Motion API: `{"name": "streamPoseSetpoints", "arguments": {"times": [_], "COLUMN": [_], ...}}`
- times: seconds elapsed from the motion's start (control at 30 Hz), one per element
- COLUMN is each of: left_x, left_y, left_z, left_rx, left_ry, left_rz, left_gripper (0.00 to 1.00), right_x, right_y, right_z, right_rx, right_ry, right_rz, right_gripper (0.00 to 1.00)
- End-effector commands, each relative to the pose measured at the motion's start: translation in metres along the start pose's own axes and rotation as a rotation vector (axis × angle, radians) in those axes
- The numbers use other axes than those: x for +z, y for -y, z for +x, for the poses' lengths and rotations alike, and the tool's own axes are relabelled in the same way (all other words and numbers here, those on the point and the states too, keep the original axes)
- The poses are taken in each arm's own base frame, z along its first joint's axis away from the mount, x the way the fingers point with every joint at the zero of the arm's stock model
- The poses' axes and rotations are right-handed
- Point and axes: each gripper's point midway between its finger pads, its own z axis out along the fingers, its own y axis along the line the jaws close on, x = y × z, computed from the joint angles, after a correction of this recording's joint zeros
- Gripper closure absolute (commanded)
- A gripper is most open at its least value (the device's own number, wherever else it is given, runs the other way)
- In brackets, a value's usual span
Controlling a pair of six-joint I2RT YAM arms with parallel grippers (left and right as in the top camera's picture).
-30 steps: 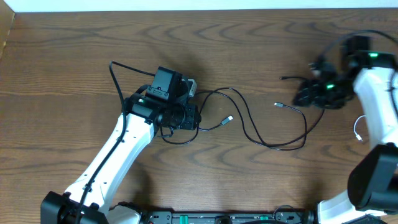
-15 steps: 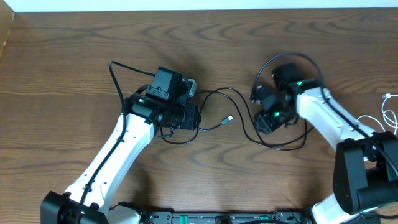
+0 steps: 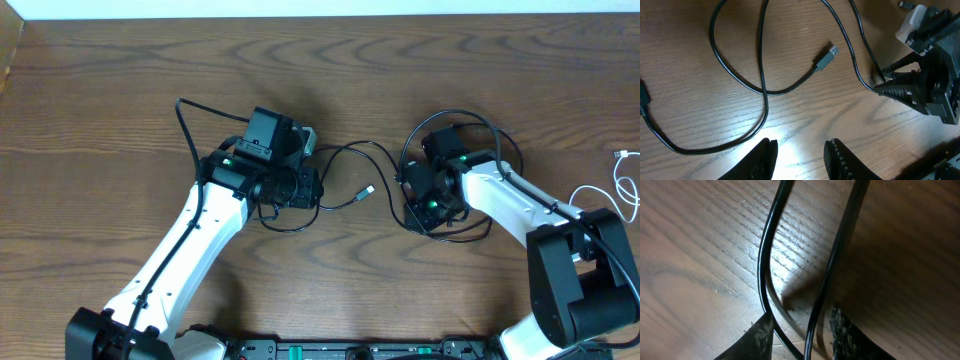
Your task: Untangle cables
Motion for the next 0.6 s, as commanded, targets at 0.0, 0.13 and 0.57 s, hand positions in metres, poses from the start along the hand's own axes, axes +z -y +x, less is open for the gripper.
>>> {"name": "streamPoseSetpoints", "arguments": {"times": [0.0, 0.13, 0.57], "left_x": [-0.002, -0.002, -0.002], "left_y": [0.002, 0.002, 0.002], "left_z": [-0.004, -0.004, -0.004], "left_rx": [-0.010, -0.010, -0.010], "left_ry": [0.006, 0.006, 0.006], "left_rz": [0.009, 0.009, 0.009], "left_gripper": [0.63, 0.64, 0.64], "right_x": [0.006, 0.007, -0.101], "right_y": [0.005, 0.005, 0.000], "right_z": [0.009, 0.010, -0.120], "right_rx": [0.106, 0.225, 0.206], "right_ry": [-0.024, -0.022, 0.410], "right_rz": [0.037, 0.038, -0.032], "right_gripper": [0.78, 0.99, 0.99]}}
